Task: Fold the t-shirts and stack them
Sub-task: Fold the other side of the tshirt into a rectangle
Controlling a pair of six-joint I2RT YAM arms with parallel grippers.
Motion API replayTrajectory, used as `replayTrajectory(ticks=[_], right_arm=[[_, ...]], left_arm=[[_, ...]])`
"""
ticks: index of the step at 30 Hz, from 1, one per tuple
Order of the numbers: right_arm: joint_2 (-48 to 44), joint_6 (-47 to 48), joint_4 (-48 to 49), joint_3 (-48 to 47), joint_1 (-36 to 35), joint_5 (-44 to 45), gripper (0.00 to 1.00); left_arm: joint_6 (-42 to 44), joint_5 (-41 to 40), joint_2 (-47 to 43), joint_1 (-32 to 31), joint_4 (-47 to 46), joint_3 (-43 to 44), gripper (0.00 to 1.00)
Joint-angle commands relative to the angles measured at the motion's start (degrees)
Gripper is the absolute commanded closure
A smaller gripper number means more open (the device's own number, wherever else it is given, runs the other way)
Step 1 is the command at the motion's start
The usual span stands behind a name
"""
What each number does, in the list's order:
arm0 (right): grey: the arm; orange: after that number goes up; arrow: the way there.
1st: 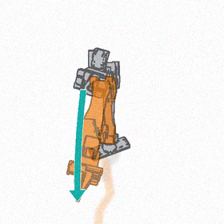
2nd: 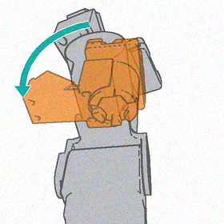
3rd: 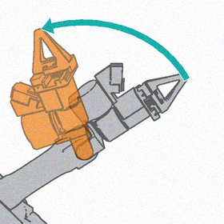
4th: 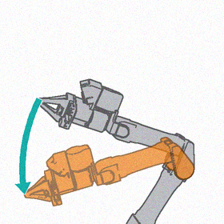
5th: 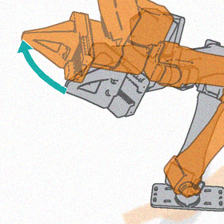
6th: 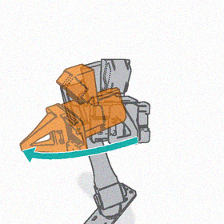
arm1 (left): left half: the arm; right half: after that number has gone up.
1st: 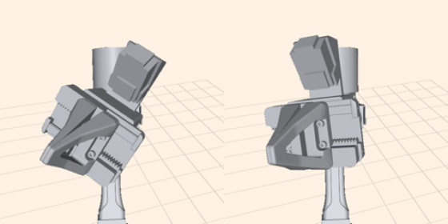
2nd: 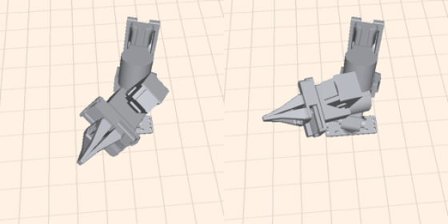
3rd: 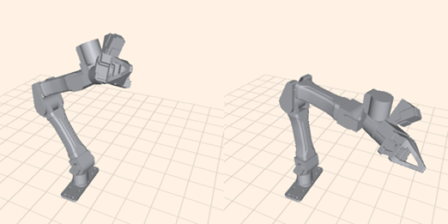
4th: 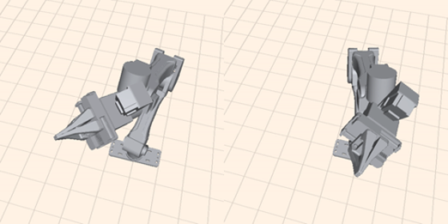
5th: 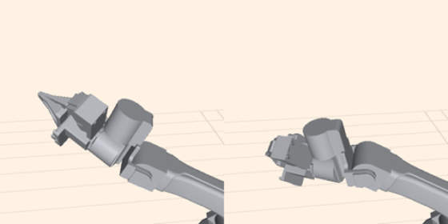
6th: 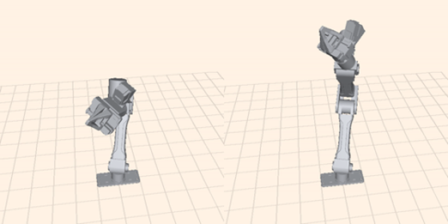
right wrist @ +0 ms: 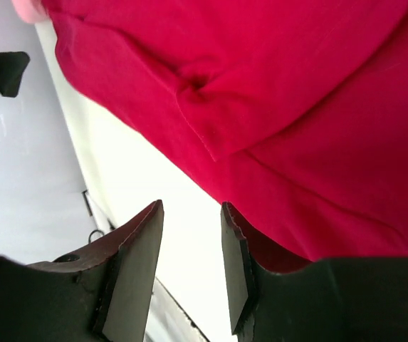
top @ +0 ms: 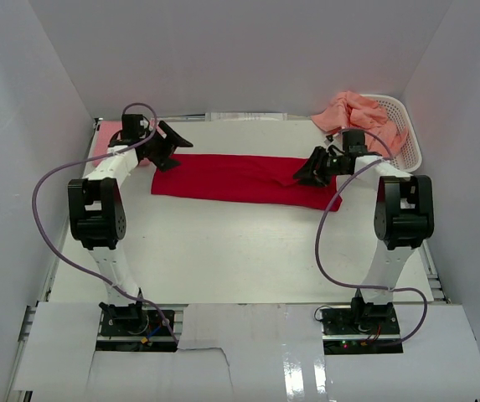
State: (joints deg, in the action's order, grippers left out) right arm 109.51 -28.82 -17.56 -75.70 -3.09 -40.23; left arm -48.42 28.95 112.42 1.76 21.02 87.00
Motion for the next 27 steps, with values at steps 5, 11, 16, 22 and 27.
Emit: replayTrajectory(ticks=[5, 11, 16, 22, 27], right_arm=[[3.3, -10.0, 15.4, 4.7, -2.2, -8.2, 0.55], [5.6, -10.9, 15.7, 2.9, -3.7, -4.9, 0.54], [7.6, -10.9, 15.1, 1.5, -4.1, -2.1, 0.54], [9.4, -11.0, 14.4, -0.1, -4.8, 1.4, 0.54], [12.0, -11.0, 13.9, -3.4, -4.9, 0.9, 0.81]], left_arm=[[2.0, 5.8, -2.9, -3.9, -4.0, -3.9, 0.02], [2.2, 6.2, -1.9, -3.9, -4.1, -4.7, 0.02], [3.2, 5.6, -1.9, -4.0, -4.0, -4.9, 0.02], [3.5, 5.4, -0.4, -4.0, -3.7, -4.7, 0.02], [3.8, 5.4, 0.3, -4.0, -3.4, -4.6, 0.02]])
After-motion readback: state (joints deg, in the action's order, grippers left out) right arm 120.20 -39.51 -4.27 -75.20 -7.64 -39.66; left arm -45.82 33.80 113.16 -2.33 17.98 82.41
